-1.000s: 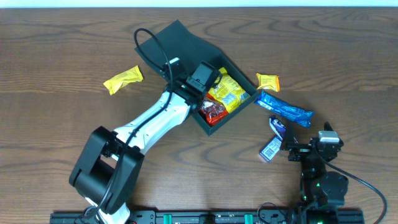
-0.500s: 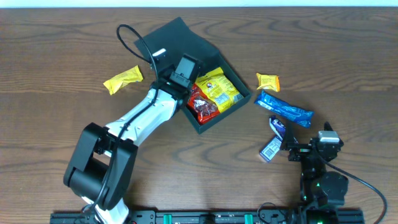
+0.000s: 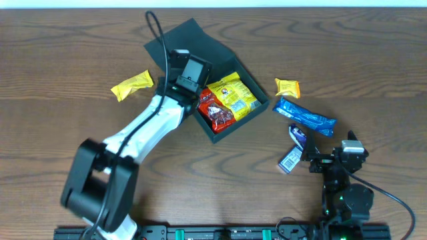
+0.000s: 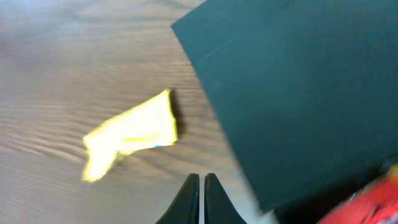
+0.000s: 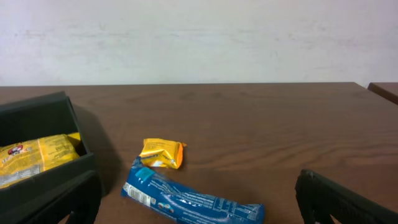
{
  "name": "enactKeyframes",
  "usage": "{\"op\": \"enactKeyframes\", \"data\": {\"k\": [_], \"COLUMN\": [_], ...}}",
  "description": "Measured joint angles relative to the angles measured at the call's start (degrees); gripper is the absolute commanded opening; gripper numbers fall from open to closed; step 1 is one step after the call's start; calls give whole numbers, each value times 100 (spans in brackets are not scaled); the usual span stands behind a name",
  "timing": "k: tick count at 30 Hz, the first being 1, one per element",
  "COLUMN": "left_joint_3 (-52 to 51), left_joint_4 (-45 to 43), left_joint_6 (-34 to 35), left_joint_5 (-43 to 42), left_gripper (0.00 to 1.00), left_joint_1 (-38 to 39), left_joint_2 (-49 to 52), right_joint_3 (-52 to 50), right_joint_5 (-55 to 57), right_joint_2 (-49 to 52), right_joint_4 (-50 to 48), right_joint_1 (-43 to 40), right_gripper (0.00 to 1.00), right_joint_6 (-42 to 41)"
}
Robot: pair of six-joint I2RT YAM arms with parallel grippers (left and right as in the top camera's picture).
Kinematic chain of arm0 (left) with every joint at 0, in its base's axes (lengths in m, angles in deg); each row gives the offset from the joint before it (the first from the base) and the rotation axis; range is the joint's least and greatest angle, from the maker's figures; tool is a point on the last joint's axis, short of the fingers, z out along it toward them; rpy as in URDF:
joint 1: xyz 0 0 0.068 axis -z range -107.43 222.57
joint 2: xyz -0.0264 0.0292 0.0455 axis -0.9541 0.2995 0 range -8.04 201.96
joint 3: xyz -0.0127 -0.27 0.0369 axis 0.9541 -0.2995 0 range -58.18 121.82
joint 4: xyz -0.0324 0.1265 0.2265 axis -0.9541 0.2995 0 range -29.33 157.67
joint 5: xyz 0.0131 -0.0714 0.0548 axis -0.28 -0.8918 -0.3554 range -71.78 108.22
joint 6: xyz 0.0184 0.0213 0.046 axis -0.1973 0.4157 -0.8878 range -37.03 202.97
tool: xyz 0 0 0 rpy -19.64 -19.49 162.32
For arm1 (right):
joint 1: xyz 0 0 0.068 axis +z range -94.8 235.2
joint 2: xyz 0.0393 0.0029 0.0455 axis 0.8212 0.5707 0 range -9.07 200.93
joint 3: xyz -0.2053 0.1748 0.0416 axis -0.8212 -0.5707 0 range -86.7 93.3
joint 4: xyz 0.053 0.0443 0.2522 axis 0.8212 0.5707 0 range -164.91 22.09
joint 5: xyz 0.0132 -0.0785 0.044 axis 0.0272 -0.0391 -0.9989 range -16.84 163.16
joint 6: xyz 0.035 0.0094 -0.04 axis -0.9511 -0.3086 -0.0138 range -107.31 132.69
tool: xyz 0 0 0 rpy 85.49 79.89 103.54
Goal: Pack container
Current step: 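Withdraw the left gripper from the box toward the left yellow bag, then grasp the yellow candy bag on the left with the left gripper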
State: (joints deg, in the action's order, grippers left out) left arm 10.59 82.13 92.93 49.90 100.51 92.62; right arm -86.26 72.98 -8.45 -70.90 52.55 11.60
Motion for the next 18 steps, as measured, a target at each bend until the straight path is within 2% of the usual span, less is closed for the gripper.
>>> {"op": "enactKeyframes", "data": {"k": [2,4,5,6,9,15,16,18], "left_joint_3": [-2,-2,-4,-9,-20,-24,-24,-28], "left_joint_4": [369,699,879,1056,1574,2127,2328,2859], "left_joint_6": [-616,-1108,-1338,-1513,-2035,-2966,-3239,-3746], "left_joint_5": [2,-35,-74,-146,-507,-1510,-1659,-1963], "left_gripper": [9,33,57,74,95,95,100,91], "left_joint_1": [-83,-214,-302,-378,-595,-1104,-1239,-1427], "left_joint_2": [-214,-352,-417,-472,-647,-1045,-1045,-1045], "right_joint_3": [0,0,0,0,0,0,0,0], "right_joint_5": [0,0,0,0,-2,0,0,0], "right_joint_2": [0,0,0,0,0,0,0,0], "right_joint_4": [0,-2,-4,-2,0,-2,0,0], "right_joint_1": [0,0,0,0,0,0,0,0], "right_gripper": [99,99,99,99,99,99,99,99], "right_joint_6": [0,0,0,0,0,0,0,0]}}
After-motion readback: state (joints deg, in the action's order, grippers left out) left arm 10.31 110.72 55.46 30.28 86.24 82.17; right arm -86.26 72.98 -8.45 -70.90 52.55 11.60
